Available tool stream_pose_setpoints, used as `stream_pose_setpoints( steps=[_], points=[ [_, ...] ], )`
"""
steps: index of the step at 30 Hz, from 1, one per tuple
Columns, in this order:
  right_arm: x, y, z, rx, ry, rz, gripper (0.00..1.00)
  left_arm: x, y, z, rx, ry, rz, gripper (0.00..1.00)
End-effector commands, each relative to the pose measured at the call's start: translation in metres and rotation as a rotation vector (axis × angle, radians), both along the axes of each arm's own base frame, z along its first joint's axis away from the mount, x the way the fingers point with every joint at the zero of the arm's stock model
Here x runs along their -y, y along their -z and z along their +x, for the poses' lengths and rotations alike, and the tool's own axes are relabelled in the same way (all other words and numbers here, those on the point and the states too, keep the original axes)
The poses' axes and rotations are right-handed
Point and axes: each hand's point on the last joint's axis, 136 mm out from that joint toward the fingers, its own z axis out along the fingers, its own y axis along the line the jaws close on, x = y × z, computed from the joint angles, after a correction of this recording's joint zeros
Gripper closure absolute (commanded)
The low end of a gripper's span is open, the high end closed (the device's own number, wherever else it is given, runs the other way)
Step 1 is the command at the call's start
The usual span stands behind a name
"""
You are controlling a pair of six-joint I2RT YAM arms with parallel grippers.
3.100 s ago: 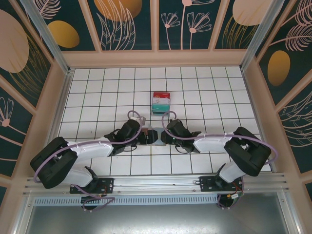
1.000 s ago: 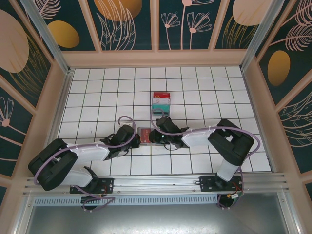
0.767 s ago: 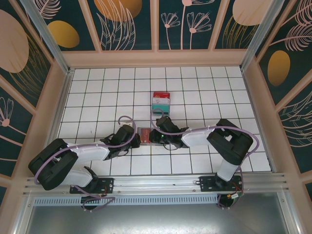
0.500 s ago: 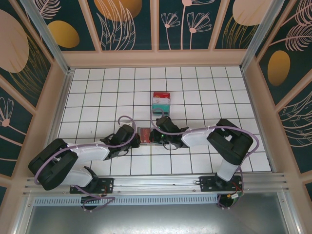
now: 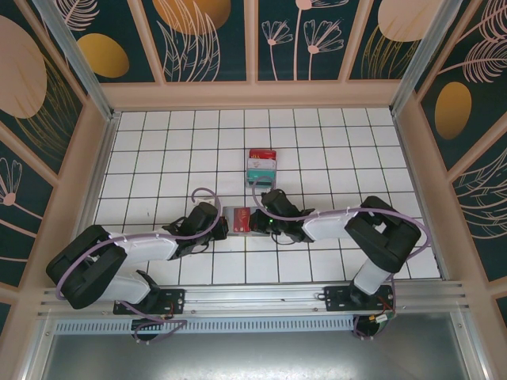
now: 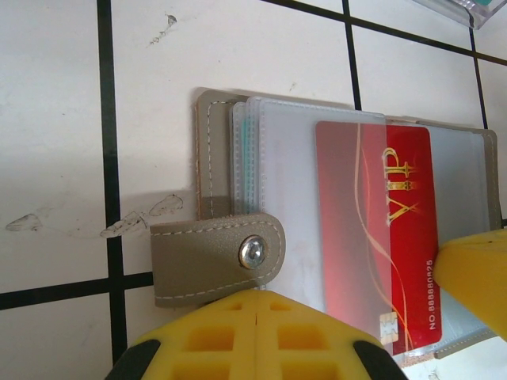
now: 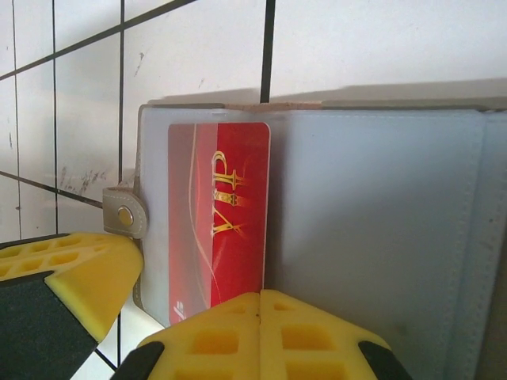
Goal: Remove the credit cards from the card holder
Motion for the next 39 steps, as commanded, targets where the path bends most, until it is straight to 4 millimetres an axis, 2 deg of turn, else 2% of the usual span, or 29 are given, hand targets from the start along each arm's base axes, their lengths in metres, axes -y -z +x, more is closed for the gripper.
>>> stream_pose_setpoints(
  steps=[1, 2, 3, 7, 11, 18, 28, 32, 36, 39],
  points=[
    [0.001, -0.006, 0.0, 0.008, -0.001, 0.02, 0.91, -0.004, 0.003, -0.001, -0.014, -0.014, 0.016, 0.99],
    [-0.002, -0.007, 0.0, 0.008, -0.008, 0.03, 0.83, -0.003, 0.003, -0.001, -0.013, -0.011, 0.017, 0.99],
    [-0.005, -0.007, 0.0, 0.005, -0.015, 0.038, 0.79, -0.003, 0.002, 0.0, -0.011, -0.011, 0.014, 0.99],
    [-0.012, -0.001, 0.003, -0.007, -0.024, 0.041, 0.76, -0.002, 0.002, 0.0, -0.01, -0.007, 0.01, 0.99],
    [-0.015, 0.004, 0.004, -0.021, -0.023, 0.046, 0.79, -0.001, 0.001, 0.0, -0.01, -0.003, 0.008, 0.99],
    [0.0, 0.004, 0.006, -0.02, 0.016, 0.027, 1.0, -0.002, -0.001, 0.0, -0.006, -0.007, 0.011, 0.99],
    [0.045, 0.009, 0.002, -0.024, 0.078, 0.012, 1.0, -0.005, -0.002, -0.001, -0.003, -0.009, 0.02, 0.99],
    [0.056, 0.0, 0.002, -0.001, 0.083, 0.019, 1.0, -0.003, -0.005, 0.0, 0.002, -0.005, 0.013, 0.99],
    [0.063, -0.023, 0.007, 0.072, 0.073, 0.006, 1.0, 0.0, -0.012, 0.001, 0.013, 0.005, 0.001, 0.99],
    [0.067, -0.047, 0.015, 0.151, 0.057, -0.033, 1.0, 0.004, -0.019, 0.002, 0.026, 0.021, -0.014, 0.98]
  ],
)
